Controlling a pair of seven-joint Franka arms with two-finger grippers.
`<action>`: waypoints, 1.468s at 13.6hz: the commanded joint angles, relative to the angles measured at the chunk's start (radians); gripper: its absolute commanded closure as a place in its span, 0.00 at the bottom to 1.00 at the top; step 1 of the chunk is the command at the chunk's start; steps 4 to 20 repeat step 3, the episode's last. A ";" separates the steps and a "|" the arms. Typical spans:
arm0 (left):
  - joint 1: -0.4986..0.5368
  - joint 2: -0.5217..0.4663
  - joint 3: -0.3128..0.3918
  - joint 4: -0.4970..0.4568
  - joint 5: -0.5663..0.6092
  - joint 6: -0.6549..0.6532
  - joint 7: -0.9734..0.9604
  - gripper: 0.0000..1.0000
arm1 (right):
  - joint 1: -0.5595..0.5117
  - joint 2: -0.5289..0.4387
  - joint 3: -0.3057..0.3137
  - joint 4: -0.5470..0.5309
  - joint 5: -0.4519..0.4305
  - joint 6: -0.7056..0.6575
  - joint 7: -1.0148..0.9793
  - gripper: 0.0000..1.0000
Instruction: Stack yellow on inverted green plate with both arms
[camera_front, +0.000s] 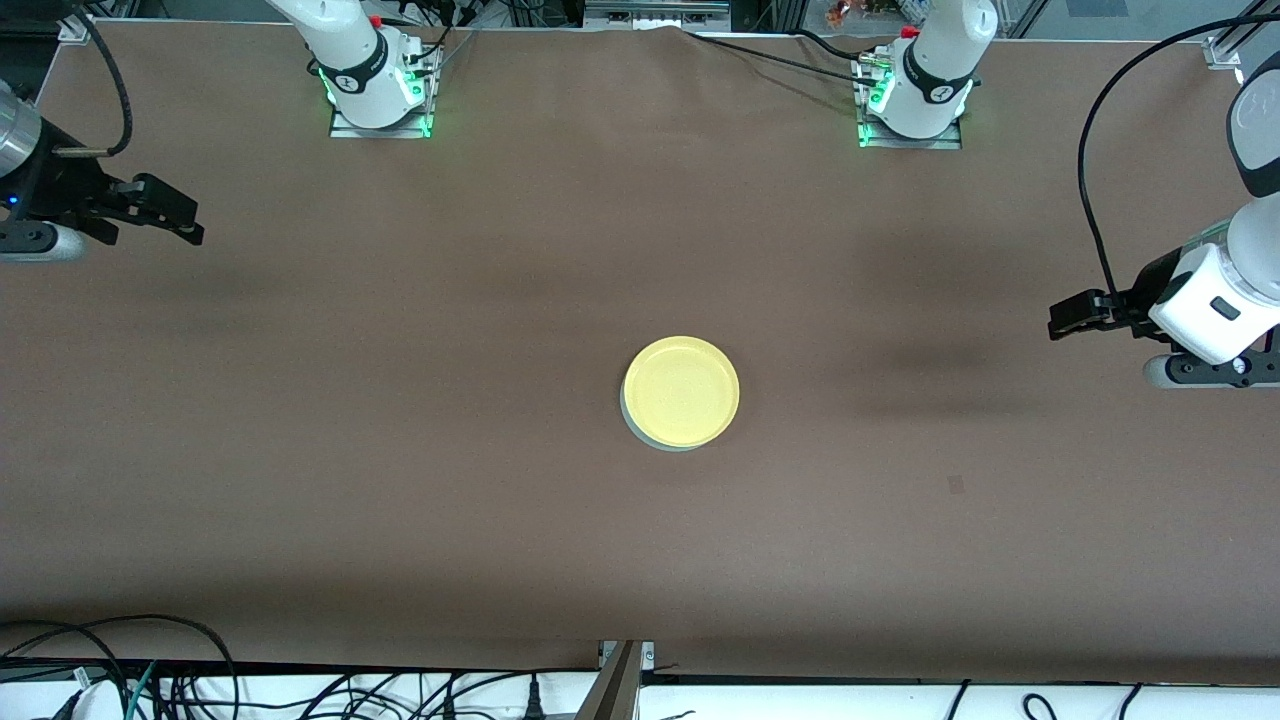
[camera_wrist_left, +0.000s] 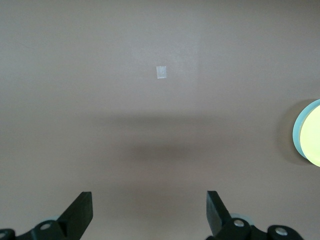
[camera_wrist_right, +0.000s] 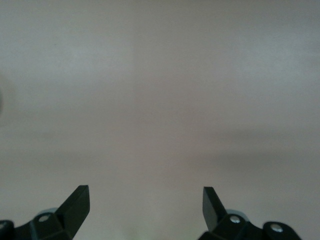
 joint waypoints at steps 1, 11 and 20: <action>0.008 0.012 -0.003 0.026 -0.037 -0.012 0.012 0.00 | -0.031 -0.023 0.028 -0.020 -0.009 0.005 -0.015 0.00; 0.008 0.012 -0.003 0.026 -0.037 -0.012 0.012 0.00 | -0.025 -0.022 0.029 -0.017 -0.011 0.011 -0.001 0.00; 0.008 0.012 -0.003 0.026 -0.037 -0.012 0.012 0.00 | -0.025 -0.022 0.029 -0.017 -0.011 0.011 -0.001 0.00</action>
